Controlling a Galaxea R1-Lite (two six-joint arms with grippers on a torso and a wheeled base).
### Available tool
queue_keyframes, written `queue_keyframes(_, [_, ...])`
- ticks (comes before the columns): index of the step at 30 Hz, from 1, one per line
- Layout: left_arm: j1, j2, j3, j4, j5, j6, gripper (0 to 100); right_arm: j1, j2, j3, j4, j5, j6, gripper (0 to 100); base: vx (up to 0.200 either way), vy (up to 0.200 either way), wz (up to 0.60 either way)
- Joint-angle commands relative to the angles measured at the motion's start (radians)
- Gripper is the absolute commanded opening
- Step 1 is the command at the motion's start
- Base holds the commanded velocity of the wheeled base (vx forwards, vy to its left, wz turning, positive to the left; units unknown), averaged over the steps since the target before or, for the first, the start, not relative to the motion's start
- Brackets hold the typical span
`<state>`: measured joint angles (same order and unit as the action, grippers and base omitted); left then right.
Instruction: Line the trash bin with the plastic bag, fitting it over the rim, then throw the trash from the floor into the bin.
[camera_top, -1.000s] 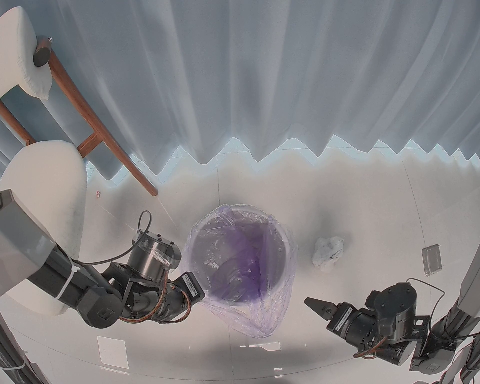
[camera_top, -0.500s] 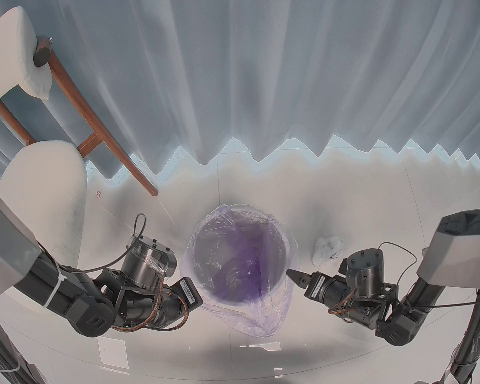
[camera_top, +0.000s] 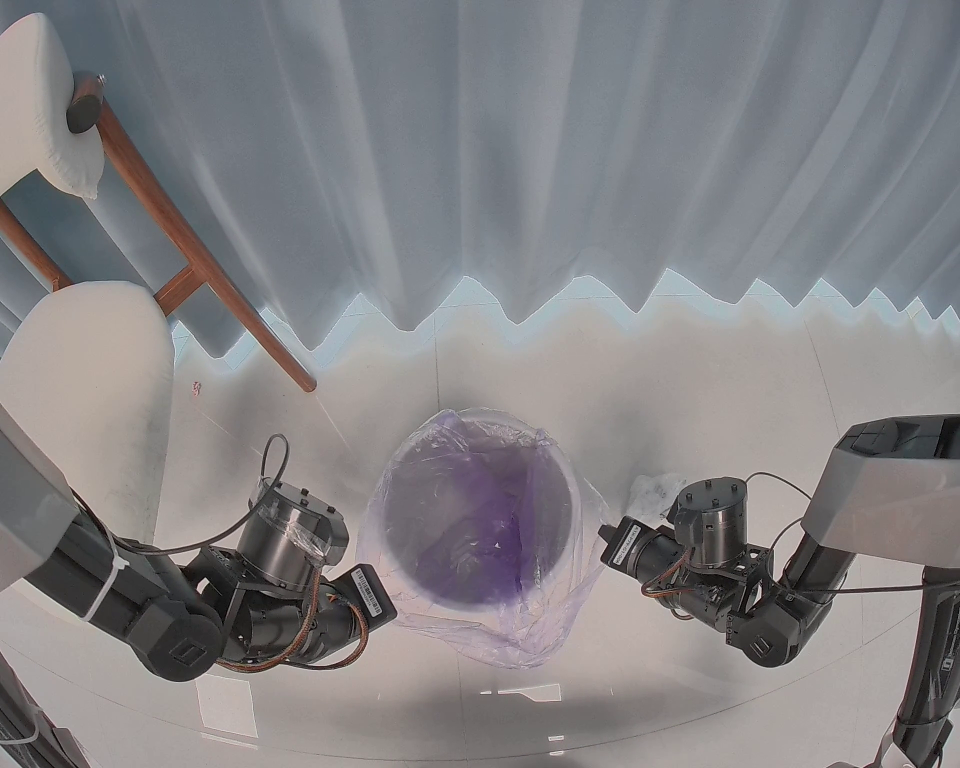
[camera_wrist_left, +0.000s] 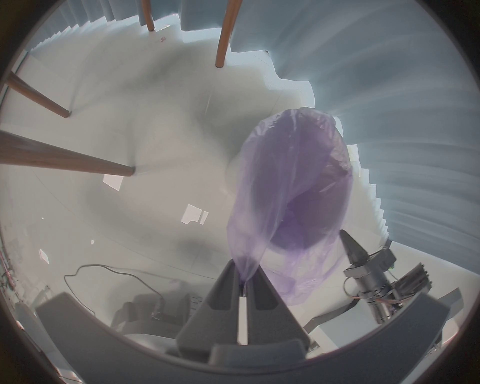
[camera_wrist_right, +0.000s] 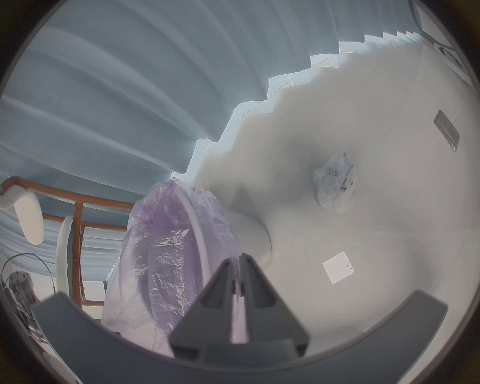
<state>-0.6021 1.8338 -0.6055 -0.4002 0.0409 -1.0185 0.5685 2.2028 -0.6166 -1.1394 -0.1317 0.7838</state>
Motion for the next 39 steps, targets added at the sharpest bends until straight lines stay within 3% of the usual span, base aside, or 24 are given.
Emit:
queue_keyframes(1, [0.024, 0.024, 0.033, -0.005, 0.016, 0.024, 0, -0.016, 0.009, -0.002, -0.002, 0.000, 0.002, 0, 0.000, 0.000, 0.00])
queue_keyframes(9, [0.031, 0.076, 0.056, -0.005, 0.024, 0.031, 0, -0.047, 0.026, 0.006, -0.007, 0.000, 0.009, 0, 0.000, 0.000, 0.00])
queue_keyframes(14, [0.033, 0.130, 0.052, -0.009, 0.071, 0.035, 0, -0.047, 0.058, 0.011, -0.045, -0.002, 0.009, 0, 0.000, 0.000, 0.00])
queue_keyframes(30, [0.028, 0.191, 0.050, -0.012, 0.094, 0.199, 0, -0.045, 0.166, 0.074, -0.184, -0.002, -0.005, 0, 0.000, 0.000, 0.00])
queue_keyframes(39, [0.035, 0.234, 0.035, -0.035, 0.099, 0.215, 0, -0.047, 0.221, 0.064, -0.224, 0.001, -0.026, 0, 0.000, 0.000, 0.00])
